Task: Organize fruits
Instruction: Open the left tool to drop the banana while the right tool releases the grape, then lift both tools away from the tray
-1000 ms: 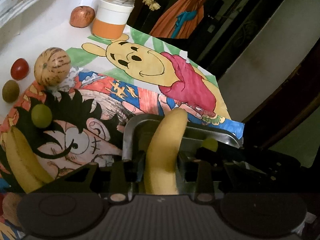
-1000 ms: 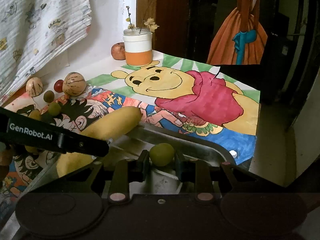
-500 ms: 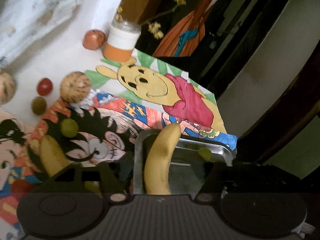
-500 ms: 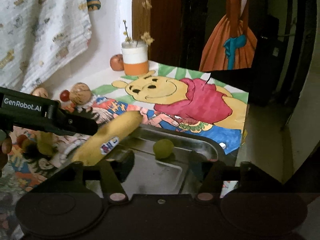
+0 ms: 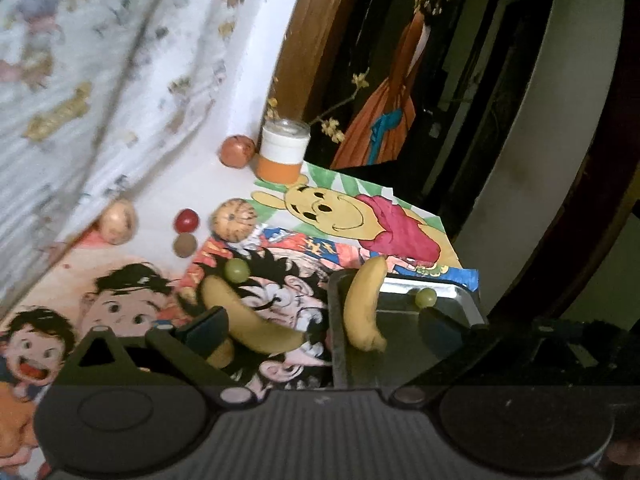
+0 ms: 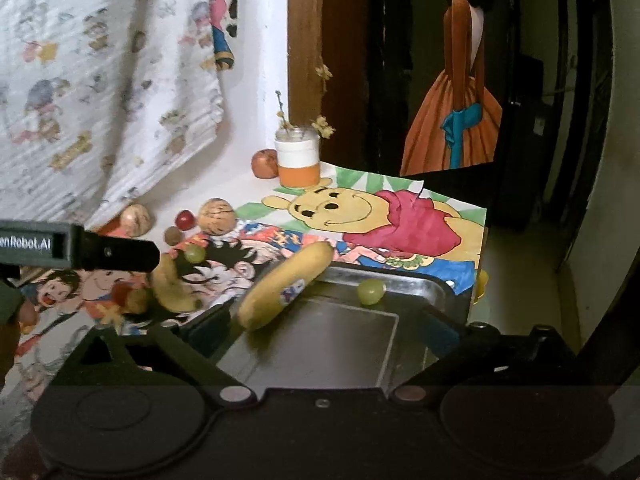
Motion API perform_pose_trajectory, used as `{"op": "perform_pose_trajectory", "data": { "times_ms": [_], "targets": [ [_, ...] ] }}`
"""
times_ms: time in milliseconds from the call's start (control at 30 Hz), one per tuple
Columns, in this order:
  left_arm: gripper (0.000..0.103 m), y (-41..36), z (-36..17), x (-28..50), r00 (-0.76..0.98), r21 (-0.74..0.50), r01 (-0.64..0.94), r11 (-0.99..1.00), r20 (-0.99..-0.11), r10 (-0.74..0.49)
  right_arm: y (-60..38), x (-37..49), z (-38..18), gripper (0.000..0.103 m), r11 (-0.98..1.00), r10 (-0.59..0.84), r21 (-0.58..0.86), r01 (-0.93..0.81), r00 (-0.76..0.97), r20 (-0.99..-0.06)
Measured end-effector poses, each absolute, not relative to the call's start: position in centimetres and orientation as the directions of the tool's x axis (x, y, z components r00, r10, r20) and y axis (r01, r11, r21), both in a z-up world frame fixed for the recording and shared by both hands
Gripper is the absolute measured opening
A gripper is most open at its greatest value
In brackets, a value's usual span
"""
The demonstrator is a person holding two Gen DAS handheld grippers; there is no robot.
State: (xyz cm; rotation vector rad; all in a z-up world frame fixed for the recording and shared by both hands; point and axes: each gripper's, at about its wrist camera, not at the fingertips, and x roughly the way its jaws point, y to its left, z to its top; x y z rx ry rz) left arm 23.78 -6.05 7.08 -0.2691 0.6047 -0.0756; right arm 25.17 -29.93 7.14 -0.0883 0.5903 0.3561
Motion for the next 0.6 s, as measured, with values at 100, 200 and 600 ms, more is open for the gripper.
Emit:
{"op": "perform_pose_trajectory", "data": {
  "times_ms": [100, 200, 600],
  "targets": [
    [0.103, -5.7, 7.5, 21.6, 0.832, -0.257, -0.011, 0.966, -0.538, -0.133, -29.6, 23.1, 7.6, 0.102, 0.931, 0.313, 0.023, -0.364, 0.768, -0.559],
    [0.103, -5.0, 7.6, 19.3, 0.843, -0.251, -0.026, 0.968, -0.526, -0.114, -29.3, 21.0, 8.0, 0.102, 0.932, 0.315, 0.027, -0.362, 0.77, -0.555],
    [0.103, -3.3, 6.0, 12.0, 0.832, -0.145, -0.098, 0.985, -0.554, 0.001, -28.3, 13.2, 8.4, 0.102, 0.937, 0.31, 0.046, -0.346, 0.765, -0.564]
  ]
}}
